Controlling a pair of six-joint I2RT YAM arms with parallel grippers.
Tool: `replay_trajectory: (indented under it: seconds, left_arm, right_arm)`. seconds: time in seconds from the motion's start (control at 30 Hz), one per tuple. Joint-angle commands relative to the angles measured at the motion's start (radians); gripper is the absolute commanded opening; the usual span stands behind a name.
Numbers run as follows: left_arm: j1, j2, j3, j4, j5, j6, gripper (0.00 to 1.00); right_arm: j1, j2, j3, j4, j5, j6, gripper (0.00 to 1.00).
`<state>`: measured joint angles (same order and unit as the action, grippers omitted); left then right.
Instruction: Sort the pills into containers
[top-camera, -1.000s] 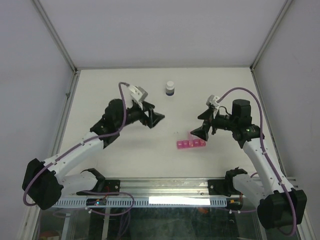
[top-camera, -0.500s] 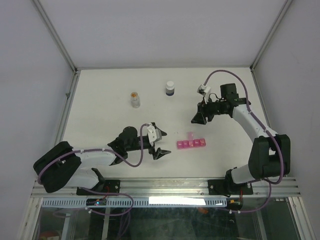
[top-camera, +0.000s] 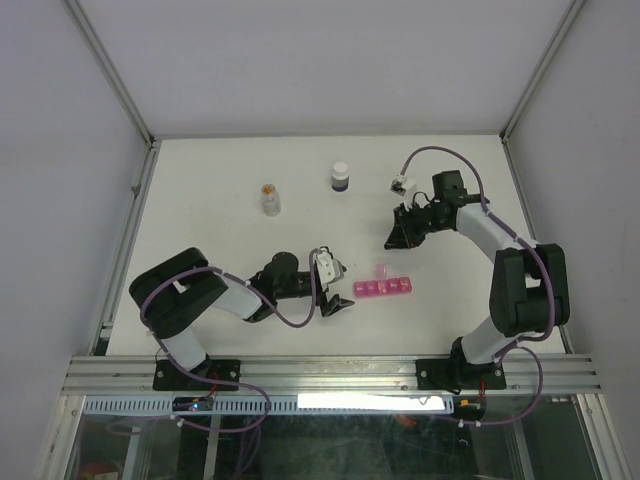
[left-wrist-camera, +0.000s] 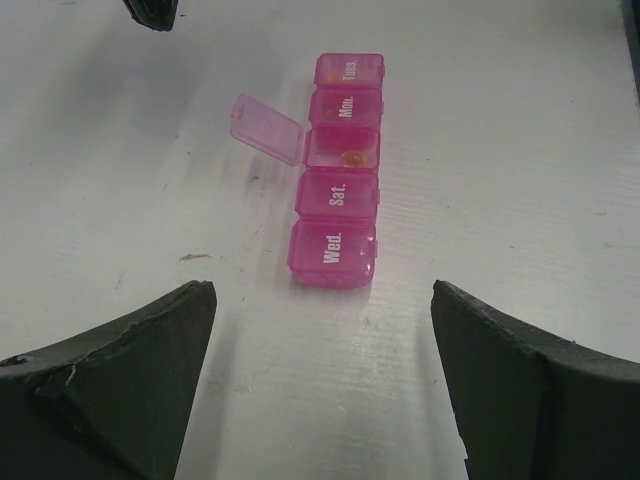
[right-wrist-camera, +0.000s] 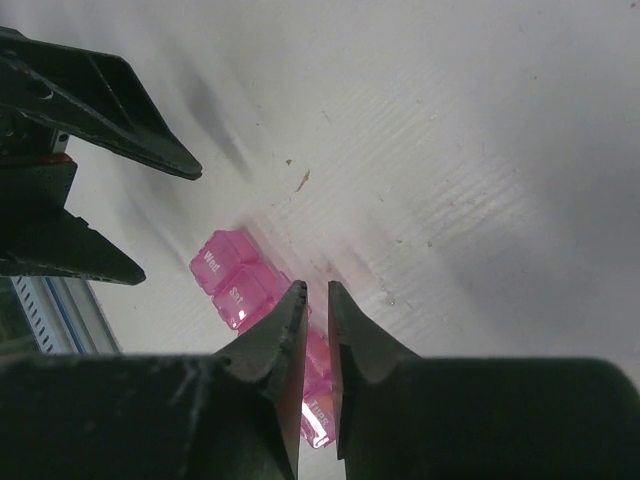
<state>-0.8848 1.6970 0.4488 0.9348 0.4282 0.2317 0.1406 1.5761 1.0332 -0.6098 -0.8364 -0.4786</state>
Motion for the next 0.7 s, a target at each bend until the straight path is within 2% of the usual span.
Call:
replay_trajectory:
  seconds: [0.0, 0.23, 0.67]
  left_arm:
    - [-0.011, 0.043, 0.049, 0.112, 0.014, 0.028, 0.90]
    - [-0.011, 0.127, 0.120, 0.081, 0.053, 0.042, 0.85]
    - [-0.022, 0.222, 0.204, 0.008, 0.120, 0.034, 0.63]
  right_arm:
    - [-0.006, 0.006, 0.013, 0.047, 0.026, 0.029, 0.15]
    - [-0.005, 0.054, 0.019, 0.026, 0.030, 0.015, 0.13]
    - [-0.004, 0.088, 0.021, 0.012, 0.031, 0.011, 0.12]
